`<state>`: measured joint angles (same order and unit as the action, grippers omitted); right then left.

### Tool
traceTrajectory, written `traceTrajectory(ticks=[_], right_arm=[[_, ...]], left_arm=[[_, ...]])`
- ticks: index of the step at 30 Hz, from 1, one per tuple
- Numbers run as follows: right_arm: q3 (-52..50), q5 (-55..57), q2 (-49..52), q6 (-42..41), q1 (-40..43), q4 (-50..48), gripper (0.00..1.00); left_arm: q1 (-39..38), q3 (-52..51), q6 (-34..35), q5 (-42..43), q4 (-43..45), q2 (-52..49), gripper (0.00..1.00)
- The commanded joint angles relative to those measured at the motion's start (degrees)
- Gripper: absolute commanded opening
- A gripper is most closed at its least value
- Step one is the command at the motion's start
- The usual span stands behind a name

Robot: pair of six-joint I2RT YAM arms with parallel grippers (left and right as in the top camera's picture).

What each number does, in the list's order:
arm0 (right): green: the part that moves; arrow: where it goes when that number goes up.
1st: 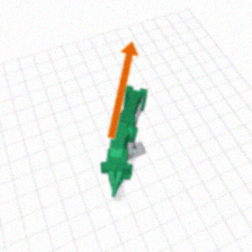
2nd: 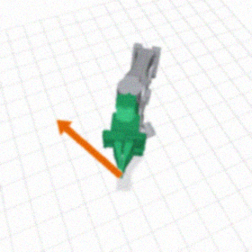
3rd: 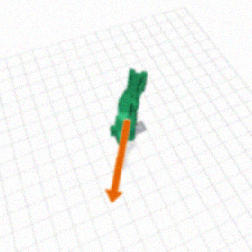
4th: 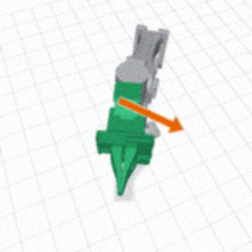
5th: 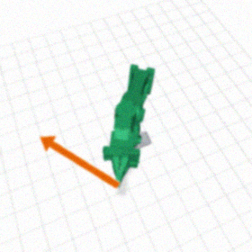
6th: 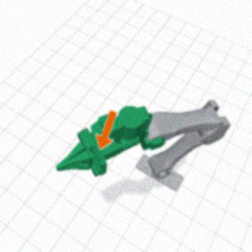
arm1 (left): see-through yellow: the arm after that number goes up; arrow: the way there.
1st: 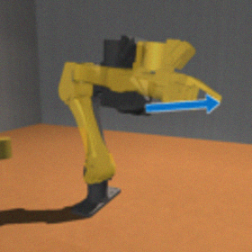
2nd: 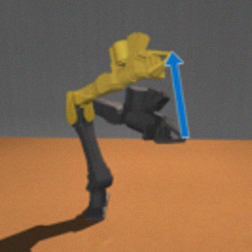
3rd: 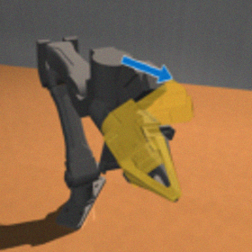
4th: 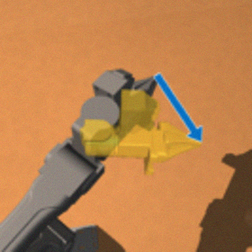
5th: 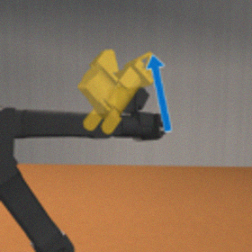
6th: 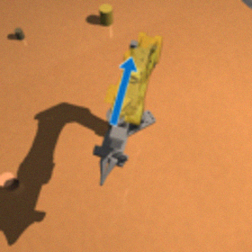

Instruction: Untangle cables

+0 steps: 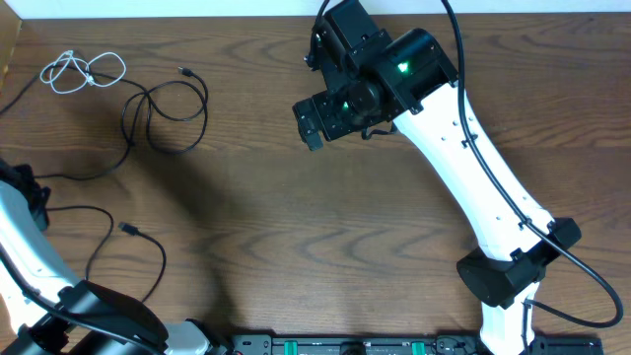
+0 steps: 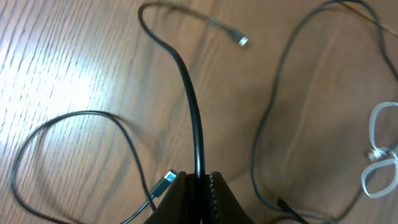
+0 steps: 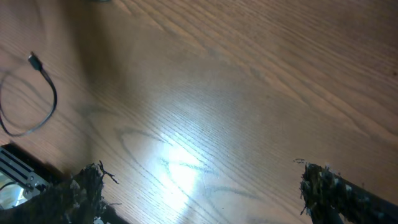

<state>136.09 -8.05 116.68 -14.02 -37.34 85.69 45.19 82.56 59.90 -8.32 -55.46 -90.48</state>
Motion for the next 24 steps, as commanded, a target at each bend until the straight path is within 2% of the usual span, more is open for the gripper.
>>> traceTrajectory(ticks=[1,6,9,14,16,19,20,22,24], right_arm=[[0.0,0.0,0.0,-0.1,0.1,-0.2,0.99],[0.0,0.0,0.0,-0.1,0.1,0.0,0.99],[0.0,0.0,0.0,-0.1,0.1,-0.1,0.99],[0.0,0.1,0.0,-0.1,0.1,0.0,0.99],[0.0,0.1,0.0,-0.1,0.1,0.0,0.99],[0.0,0.1,0.0,-0.1,0.1,0.1,0.99],[0.0,0.0,0.0,-0.1,0.1,0.1,0.99],[0.0,0.1,0.0,-0.1,0.1,0.2,0.99],[0.0,0.1,0.0,0.0,0.1,0.3,0.99]], left_arm=[[0.1,-3.1,2.1,-1.2,1.0,-0.5,0.07],[0.0,-7.9,-2.4,5.5,9.3,-1.9,0.08],[0.0,-9.9,-2.7,11.1,12.8,-3.6,0.08],[0.0,-10.4,-3.0,18.5,13.9,-8.0,0.08],[0.0,-10.4,-5.1,21.0,14.7,-9.4,0.08],[0.0,-10.4,-9.1,24.9,16.2,-10.1,0.25],[0.0,-10.4,-10.2,26.1,16.7,-10.1,0.36],[0.2,-9.9,-13.0,30.6,17.6,-9.6,0.67],[0.2,-9.4,-13.8,31.9,17.4,-9.0,0.72]])
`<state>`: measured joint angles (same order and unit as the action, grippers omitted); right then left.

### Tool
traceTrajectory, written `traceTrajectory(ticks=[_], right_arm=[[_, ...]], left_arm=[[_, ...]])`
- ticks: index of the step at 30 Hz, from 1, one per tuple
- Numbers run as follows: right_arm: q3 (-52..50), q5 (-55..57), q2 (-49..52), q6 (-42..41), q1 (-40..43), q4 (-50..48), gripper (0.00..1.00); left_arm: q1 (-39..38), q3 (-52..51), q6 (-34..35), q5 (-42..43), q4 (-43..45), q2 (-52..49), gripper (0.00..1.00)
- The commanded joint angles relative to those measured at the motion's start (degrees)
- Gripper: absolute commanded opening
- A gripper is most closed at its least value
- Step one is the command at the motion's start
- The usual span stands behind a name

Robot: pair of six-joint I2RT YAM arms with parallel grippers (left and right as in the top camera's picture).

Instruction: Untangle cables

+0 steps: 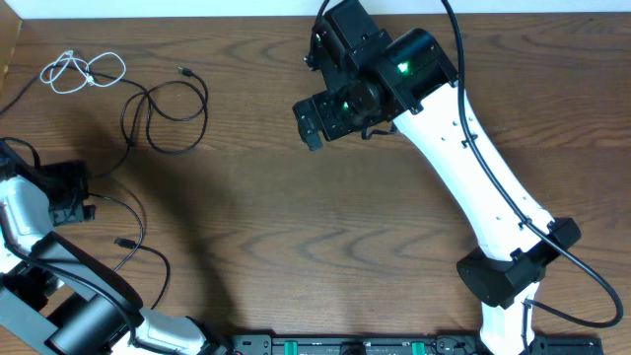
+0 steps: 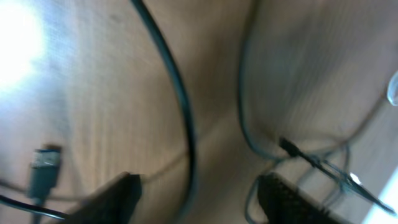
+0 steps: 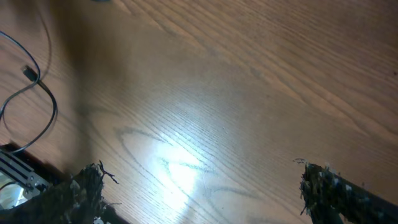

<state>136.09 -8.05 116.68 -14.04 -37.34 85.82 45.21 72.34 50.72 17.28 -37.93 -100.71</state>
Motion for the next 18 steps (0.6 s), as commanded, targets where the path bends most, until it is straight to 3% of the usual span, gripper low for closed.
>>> traceTrajectory(ticks=[1,7,10,18], right_arm=[[0.0,0.2,0.0,0.0,0.1,0.5,0.99],[0.0,2.3,0.0,1.7,0.2,2.7,0.99],[0.0,5.6,0.0,1.7,0.2,2.9,0.99],[0.0,6.2,-4.2,1.6,3.6,3.4,0.99]], left_arm=[[0.2,1.2,-4.6,6.3,-0.7,1.6,0.76],[0.2,2.0,-4.6,0.5,-4.7,6.8,0.90],[0.0,2.0,-4.9,-4.9,-6.6,11.6,0.93],[-6.4,1.9,-17.6,3.7,-7.4,25.2,0.93]])
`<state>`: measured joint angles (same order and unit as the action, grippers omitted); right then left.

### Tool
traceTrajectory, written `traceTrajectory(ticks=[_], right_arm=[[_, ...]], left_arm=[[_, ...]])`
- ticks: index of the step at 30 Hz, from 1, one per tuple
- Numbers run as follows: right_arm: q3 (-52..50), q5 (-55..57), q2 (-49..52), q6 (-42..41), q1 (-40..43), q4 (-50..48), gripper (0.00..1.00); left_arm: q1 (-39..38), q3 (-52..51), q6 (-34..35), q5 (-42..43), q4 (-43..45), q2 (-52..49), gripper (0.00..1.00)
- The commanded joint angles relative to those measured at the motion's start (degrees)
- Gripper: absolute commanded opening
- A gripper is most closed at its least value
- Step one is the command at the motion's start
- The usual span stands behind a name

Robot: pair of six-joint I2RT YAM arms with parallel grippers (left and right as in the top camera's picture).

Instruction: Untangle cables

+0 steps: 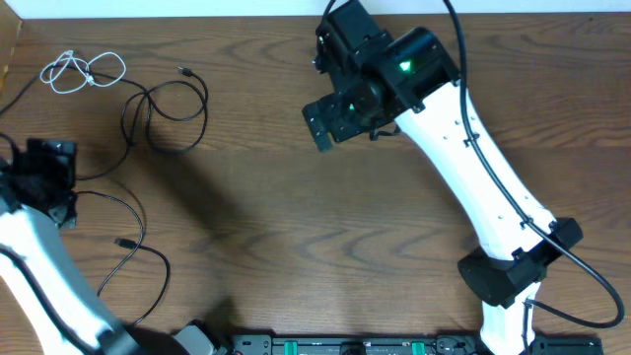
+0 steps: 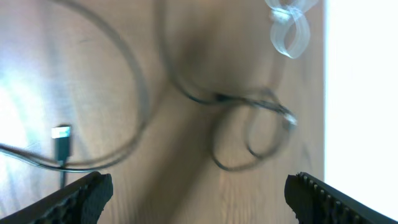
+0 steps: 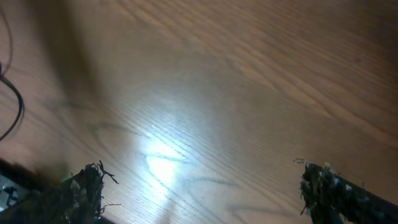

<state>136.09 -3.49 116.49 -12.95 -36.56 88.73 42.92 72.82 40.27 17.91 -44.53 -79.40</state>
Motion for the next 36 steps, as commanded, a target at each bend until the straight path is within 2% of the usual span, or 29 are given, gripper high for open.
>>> traceTrajectory(ticks=[1,4,8,15,18,19,21,25,30,36], right_arm=[[0.0,1.6,-5.2,0.5,4.0,0.9,0.99],[0.0,1.6,-10.0,-0.4,8.0,3.8,0.99],[-0.1,1.6,-17.0,-1.7,12.5,8.6,0.99],[-6.1,1.5,-33.3,-2.4,12.8,8.6,0.99],[-10.6,4.9,-40.2,-4.8,12.8,8.6,0.99],[-12.7,6.4,-42.8,-5.6,12.8,8.6,0.99],[-16.5,8.3,-46.9,-6.4,12.8,8.5,0.99],[-24.3,10.8,-54.2,-7.9,12.8,8.4,0.99],[-32.9,15.5,-60.3,-12.5,12.8,7.6,0.99],[-38.5,15.6,-62.8,-13.7,12.8,4.7,0.99]], left_arm=[[-6.2,1.5,-8.2,3.1,-1.5,5.3,0.93],[-14.0,1.5,-11.1,3.1,-3.2,8.7,0.94],[-25.1,1.5,-11.3,3.1,-5.7,10.9,0.94],[-37.7,0.9,-12.5,2.0,-6.9,10.9,0.93],[-41.8,0.8,-18.7,2.0,-8.2,10.9,0.91],[-43.5,0.8,-20.9,2.0,-8.8,11.0,0.87],[-47.2,0.8,-22.3,1.9,-10.3,11.1,0.85],[-53.1,0.7,-21.7,-3.6,-13.9,12.5,0.74],[-60.4,-0.7,-14.6,-14.8,-19.0,18.0,0.72],[-68.3,-6.2,-10.6,-22.6,-18.4,29.7,0.72]])
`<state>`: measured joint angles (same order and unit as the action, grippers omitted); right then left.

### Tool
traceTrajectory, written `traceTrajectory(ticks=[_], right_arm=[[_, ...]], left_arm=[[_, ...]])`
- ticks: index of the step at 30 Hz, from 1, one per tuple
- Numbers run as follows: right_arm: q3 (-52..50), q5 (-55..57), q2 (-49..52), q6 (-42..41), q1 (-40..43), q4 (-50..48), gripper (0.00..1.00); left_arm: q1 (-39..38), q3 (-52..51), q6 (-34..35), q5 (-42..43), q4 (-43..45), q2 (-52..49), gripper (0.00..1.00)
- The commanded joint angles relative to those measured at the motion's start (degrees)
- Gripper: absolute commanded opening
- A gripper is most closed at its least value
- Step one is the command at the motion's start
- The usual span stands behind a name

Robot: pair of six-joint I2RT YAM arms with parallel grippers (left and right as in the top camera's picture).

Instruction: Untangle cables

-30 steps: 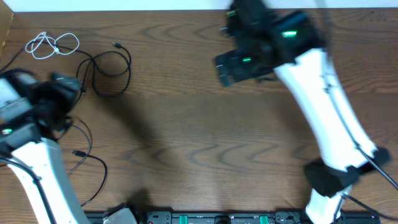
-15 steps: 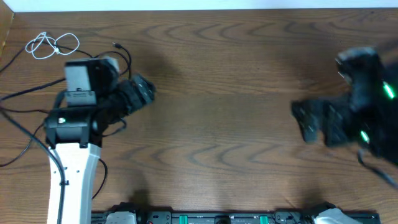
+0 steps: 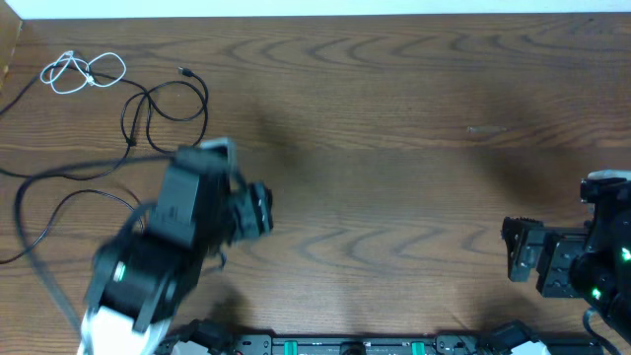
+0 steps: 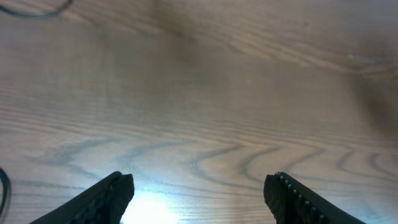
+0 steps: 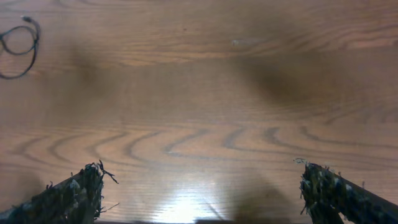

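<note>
A white cable [image 3: 84, 71] lies coiled at the far left corner. A black cable [image 3: 163, 104] loops beside it, apart from the white one. A second black cable [image 3: 39, 197] curves along the left edge. My left gripper [image 3: 251, 210] is blurred, over the left-middle of the table, right of the cables. In the left wrist view the left gripper [image 4: 199, 186] is open over bare wood. My right gripper [image 3: 523, 251] sits at the near right, and in the right wrist view the right gripper [image 5: 202, 186] is open with nothing between its fingers. A black cable loop [image 5: 18, 40] shows far off there.
The brown wooden table [image 3: 394, 128] fills the views. A black rail [image 3: 345, 345] runs along the near edge.
Both arms have moved back toward the near edge. The left gripper was over the cables at the far left and is now right of them. The right arm has left the far middle.
First my left gripper was shut on a black cable at the left edge, with the right gripper open over the far middle. Then the left one stood open with the cable lying loose, then higher above the cables. Now both grippers are open and drawn back.
</note>
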<state>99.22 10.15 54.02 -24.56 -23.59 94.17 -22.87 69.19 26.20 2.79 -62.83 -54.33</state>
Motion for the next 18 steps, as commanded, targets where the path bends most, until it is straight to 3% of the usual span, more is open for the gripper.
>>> traceTrajectory(ticks=[1,2,18], right_arm=[[-2.0,1.8,-0.2,-2.1,-0.2,-0.9,0.99],[-2.3,1.6,-0.1,-2.1,-0.2,-1.0,0.99],[-2.6,1.3,0.1,-2.0,-0.2,-0.9,0.99]], left_arm=[[-3.2,-3.4,4.2,-8.7,-0.1,6.3,0.92],[-3.5,-4.2,4.4,-9.3,-0.1,7.9,0.99],[-3.5,-5.3,4.4,-9.3,-0.6,12.5,1.00]])
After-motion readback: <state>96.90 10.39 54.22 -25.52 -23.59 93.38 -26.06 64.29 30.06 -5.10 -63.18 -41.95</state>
